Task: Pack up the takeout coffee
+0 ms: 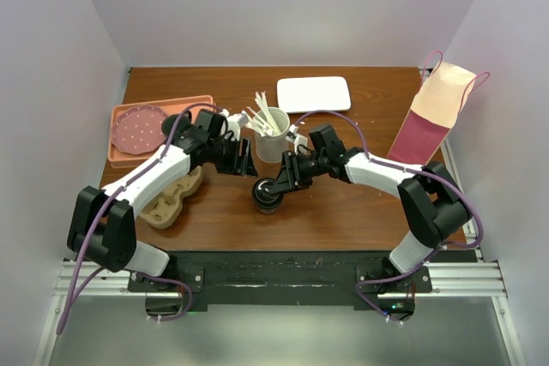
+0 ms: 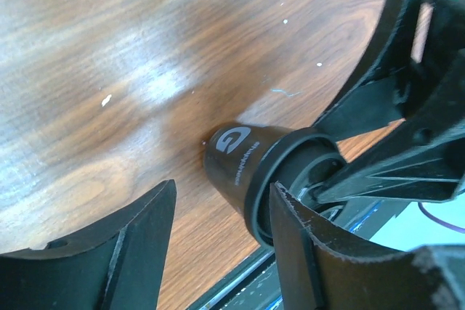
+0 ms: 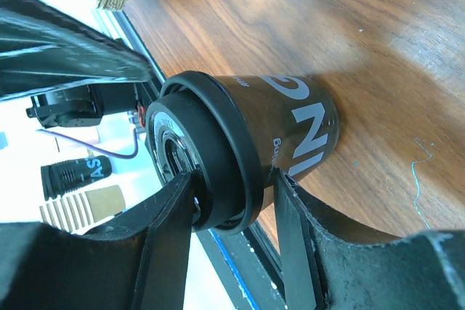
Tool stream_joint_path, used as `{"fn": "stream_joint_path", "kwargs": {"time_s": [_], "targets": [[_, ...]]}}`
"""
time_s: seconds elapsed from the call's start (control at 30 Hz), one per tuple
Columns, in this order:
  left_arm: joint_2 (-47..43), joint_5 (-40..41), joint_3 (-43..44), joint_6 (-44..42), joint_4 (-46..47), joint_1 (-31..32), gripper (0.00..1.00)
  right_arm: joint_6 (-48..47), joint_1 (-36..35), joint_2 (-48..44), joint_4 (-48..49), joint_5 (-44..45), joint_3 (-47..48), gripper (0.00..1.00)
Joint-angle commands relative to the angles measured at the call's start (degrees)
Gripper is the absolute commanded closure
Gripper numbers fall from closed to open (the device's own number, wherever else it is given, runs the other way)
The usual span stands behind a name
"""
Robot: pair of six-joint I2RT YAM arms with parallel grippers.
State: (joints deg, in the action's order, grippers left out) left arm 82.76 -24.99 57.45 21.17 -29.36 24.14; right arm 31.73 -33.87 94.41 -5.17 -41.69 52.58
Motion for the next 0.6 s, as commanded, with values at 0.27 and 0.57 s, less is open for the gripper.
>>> {"fn": "stream_joint_path", "kwargs": {"time_s": [0.27, 0.57], "targets": [[-2.6, -11.8, -3.3, -3.1, 2.3, 0.5, 0.39, -0.3, -0.4, 0.7, -6.6, 8.4, -2.4, 0.58], [-0.8, -12.5, -8.5, -2.9, 7.6, 2.3, 0.4, 1.0, -0.4, 0.4, -5.8, 8.2, -2.0, 0.58]]}}
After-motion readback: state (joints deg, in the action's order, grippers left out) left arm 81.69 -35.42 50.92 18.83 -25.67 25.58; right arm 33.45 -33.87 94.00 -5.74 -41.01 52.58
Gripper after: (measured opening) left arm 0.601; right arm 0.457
